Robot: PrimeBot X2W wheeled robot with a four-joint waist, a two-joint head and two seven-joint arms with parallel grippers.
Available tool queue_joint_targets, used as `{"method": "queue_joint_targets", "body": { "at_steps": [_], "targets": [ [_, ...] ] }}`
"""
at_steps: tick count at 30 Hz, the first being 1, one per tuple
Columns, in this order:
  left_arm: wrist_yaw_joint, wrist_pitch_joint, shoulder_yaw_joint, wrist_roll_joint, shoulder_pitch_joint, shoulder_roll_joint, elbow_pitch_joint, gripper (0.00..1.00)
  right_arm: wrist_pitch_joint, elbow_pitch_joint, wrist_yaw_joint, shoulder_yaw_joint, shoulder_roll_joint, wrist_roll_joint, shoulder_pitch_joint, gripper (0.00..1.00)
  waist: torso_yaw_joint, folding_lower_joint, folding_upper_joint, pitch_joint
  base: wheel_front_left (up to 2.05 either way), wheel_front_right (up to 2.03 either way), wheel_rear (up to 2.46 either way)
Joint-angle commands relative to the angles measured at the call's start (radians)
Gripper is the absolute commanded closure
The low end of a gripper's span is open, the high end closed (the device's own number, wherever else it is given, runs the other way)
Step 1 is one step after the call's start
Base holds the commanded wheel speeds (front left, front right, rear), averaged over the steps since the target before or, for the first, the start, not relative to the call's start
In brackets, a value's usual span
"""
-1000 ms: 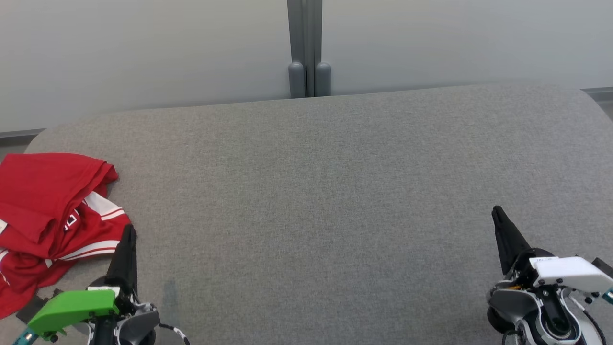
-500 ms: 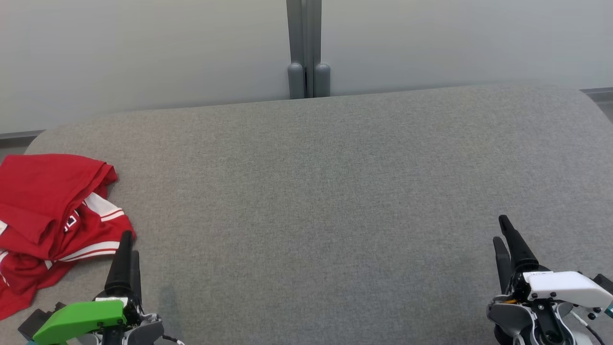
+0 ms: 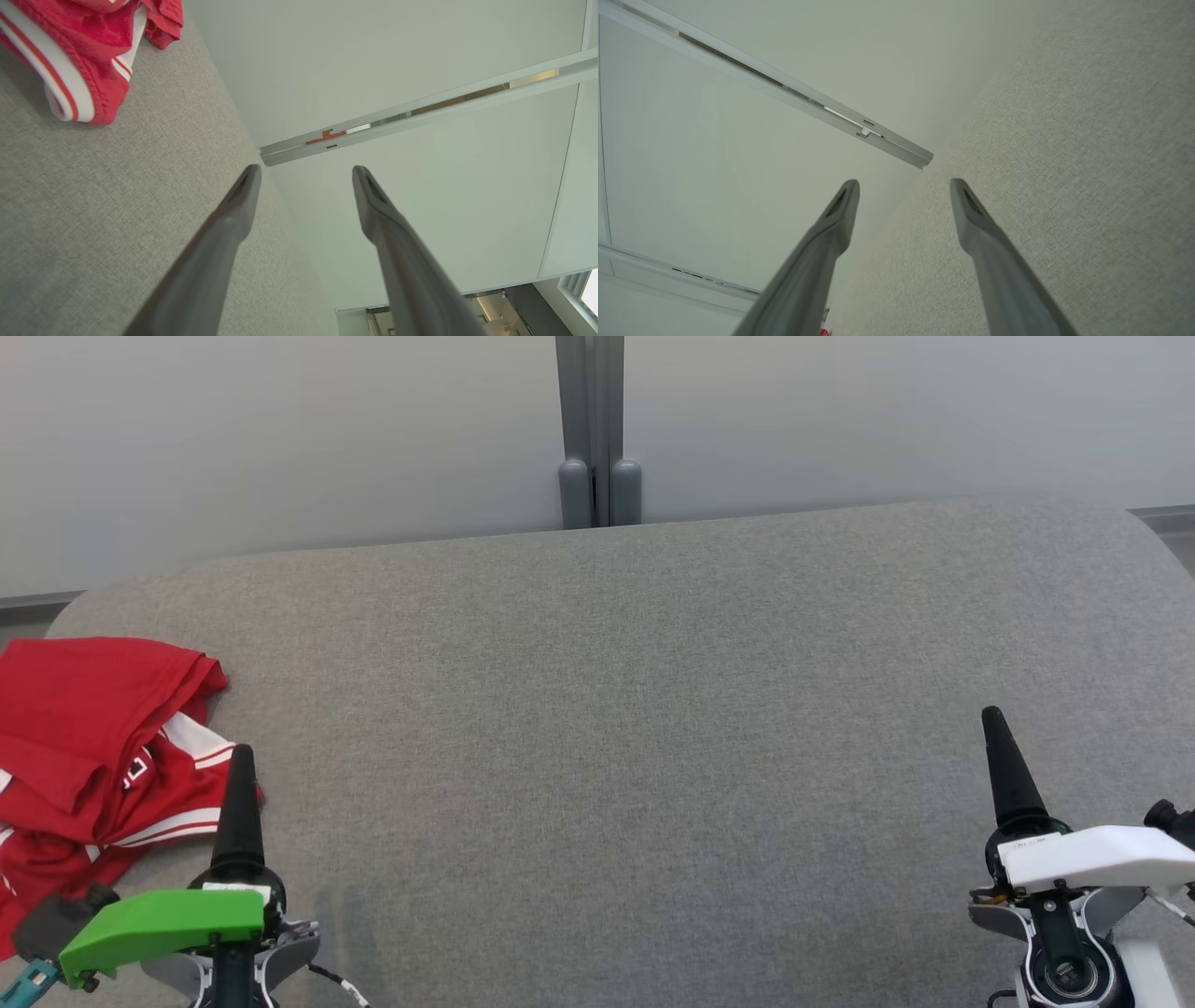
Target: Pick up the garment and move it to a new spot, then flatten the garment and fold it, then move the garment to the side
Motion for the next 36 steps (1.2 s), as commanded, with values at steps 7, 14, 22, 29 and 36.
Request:
{"method": "queue_joint_targets", "body": {
  "at_steps": [7,14,22,29,36],
  "targets": [
    [0.065,-0.039,-0.075,0.176,-0.002,0.007,-0.088,0.00,-0.040,-0.094,0.004,0.051,-0.034,-0.251,-0.011,0.00,-0.001,0.0000,0.0000,-0.001,0.00,0.00,0.00],
    [0.098,-0.066,-0.162,0.364,0.000,0.008,-0.108,0.00,-0.068,-0.114,0.004,0.084,-0.045,-0.425,0.007,0.00,-0.002,0.0000,0.0000,-0.003,0.00,0.00,0.00],
    [0.153,-0.096,-0.251,0.560,0.000,0.009,-0.086,0.00,-0.097,-0.120,0.004,0.109,-0.046,-0.579,0.020,0.00,-0.004,0.0000,0.0000,-0.007,0.00,0.00,0.00],
    [0.225,-0.121,-0.302,0.690,-0.003,0.012,-0.078,0.00,-0.123,-0.123,0.005,0.128,-0.052,-0.699,0.029,0.00,-0.004,0.0000,0.0000,-0.009,0.00,0.00,0.00],
    [0.282,-0.143,-0.346,0.781,-0.009,0.034,-0.084,0.00,-0.144,-0.121,0.005,0.147,-0.058,-0.800,0.035,0.00,-0.003,0.0000,0.0000,-0.012,0.00,0.00,0.00]
  ]
}}
